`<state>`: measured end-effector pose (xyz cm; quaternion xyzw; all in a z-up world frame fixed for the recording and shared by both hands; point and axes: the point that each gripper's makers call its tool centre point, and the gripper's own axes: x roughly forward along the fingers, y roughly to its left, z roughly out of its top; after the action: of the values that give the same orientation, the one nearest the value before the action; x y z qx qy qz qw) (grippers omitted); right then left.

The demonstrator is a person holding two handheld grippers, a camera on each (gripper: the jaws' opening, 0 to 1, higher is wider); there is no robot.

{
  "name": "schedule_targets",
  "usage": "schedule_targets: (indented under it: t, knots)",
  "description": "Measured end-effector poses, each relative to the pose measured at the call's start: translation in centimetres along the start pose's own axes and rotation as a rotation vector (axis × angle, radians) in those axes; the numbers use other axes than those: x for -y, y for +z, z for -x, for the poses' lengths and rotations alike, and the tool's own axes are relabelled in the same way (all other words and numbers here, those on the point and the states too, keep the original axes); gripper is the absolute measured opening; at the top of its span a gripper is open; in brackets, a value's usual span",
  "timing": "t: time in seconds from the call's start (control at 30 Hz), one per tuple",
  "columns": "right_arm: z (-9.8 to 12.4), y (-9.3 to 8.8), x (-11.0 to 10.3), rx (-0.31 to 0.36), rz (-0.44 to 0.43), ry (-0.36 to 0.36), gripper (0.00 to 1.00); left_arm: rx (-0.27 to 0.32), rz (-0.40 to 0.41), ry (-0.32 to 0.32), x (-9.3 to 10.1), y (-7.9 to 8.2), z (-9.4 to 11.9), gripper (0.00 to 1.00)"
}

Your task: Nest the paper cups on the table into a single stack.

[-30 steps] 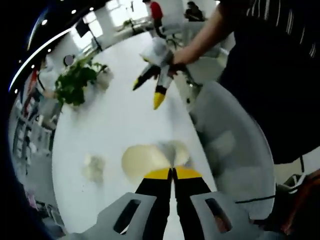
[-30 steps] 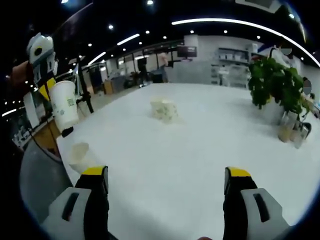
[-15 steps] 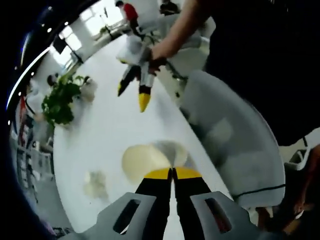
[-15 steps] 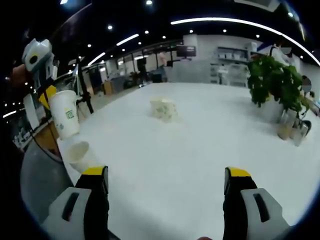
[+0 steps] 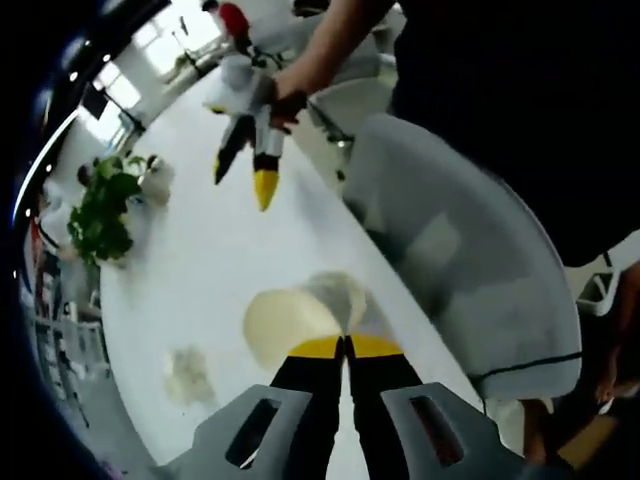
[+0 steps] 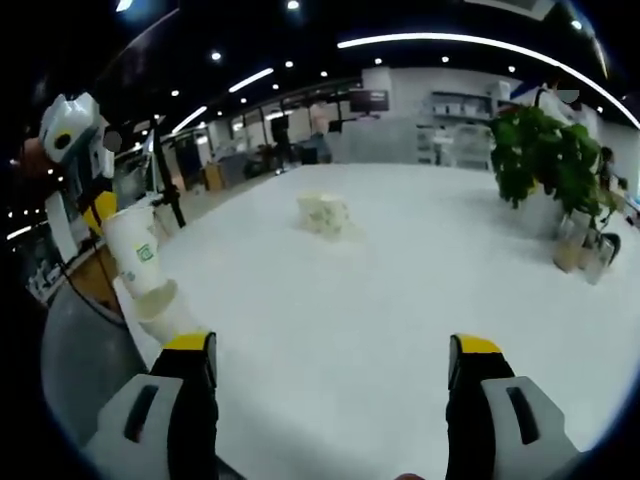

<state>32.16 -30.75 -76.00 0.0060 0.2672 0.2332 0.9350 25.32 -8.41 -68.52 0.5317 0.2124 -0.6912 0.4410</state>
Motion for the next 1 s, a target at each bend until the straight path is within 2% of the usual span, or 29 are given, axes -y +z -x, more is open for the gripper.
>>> schedule_targets:
  t: [0.43,1.0]
  knots:
    - [-0.1,-0.2,0.3,-0.001,-0.018,-0.005,0.95,-0.03,-0.015,-0.037,0.0,0.0,-1.9,0.0]
    - [-0.2,-0.4,0.8,0.013,-0.066,-0.009,0.94,-0.087,0.029,-0.061,0.3,-0.2,-4.5,0.0]
